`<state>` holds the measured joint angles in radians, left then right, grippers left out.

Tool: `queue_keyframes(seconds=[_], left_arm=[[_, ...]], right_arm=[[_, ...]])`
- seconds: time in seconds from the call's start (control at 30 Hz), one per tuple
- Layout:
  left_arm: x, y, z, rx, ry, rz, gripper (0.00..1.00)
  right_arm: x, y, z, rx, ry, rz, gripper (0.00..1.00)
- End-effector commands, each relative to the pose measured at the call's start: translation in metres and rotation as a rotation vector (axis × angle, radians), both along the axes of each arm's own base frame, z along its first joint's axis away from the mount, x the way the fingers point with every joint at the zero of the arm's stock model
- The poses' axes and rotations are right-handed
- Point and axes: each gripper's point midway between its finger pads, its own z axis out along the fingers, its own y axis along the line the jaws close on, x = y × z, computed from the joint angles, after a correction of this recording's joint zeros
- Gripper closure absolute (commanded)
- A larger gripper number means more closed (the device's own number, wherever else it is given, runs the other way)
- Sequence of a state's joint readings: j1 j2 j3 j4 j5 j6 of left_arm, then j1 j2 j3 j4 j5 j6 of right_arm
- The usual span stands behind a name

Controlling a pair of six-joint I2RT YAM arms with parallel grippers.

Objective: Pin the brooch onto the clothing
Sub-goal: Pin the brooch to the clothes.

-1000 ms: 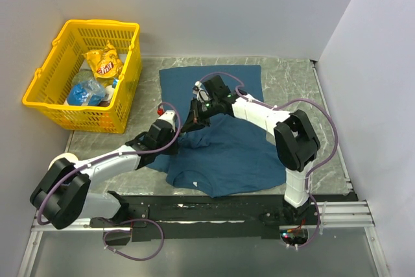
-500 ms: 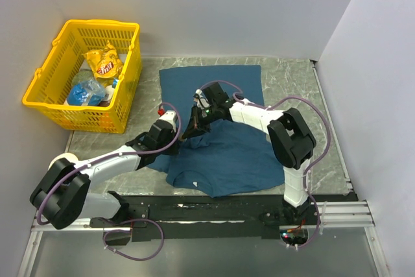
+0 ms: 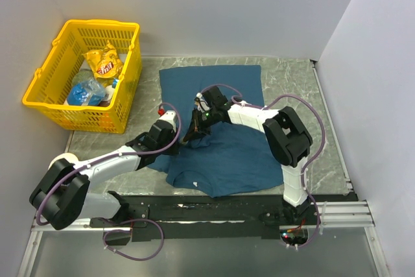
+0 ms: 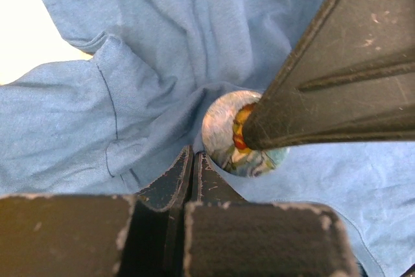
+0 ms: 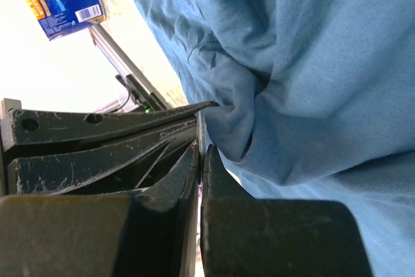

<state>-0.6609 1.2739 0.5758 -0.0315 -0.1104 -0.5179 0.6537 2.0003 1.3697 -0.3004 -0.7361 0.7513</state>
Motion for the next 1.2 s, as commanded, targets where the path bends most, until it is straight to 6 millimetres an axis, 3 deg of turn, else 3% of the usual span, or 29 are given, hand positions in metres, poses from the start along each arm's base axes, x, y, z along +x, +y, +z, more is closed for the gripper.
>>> queue_keyframes(seconds=[0.0, 0.27, 0.8, 1.0, 1.17], left_arm=[[0.003, -0.004, 0.013, -0.037, -0.037, 0.009, 0.99], [0.002, -0.004, 0.012, -0.034, -0.032, 0.01, 0.99], [0.0, -0.003, 0.006, -0.034, -0.013, 0.02, 0.99], [0.001, -0.002, 0.0, -0.015, 0.007, 0.027, 0.99], [0.002, -0.005, -0.002, -0.01, 0.018, 0.02, 0.99]], right_arm=[[0.017, 0.004, -0.001, 0.006, -0.08, 0.002, 1.0], [0.023, 0.006, 0.002, 0.026, -0.139, 0.042, 1.0], [0.039, -0.015, -0.005, -0.129, -0.289, 0.072, 1.0], [0.043, -0.022, 0.012, -0.175, -0.346, 0.063, 1.0], [0.045, -0.015, 0.019, -0.215, -0.387, 0.085, 1.0]])
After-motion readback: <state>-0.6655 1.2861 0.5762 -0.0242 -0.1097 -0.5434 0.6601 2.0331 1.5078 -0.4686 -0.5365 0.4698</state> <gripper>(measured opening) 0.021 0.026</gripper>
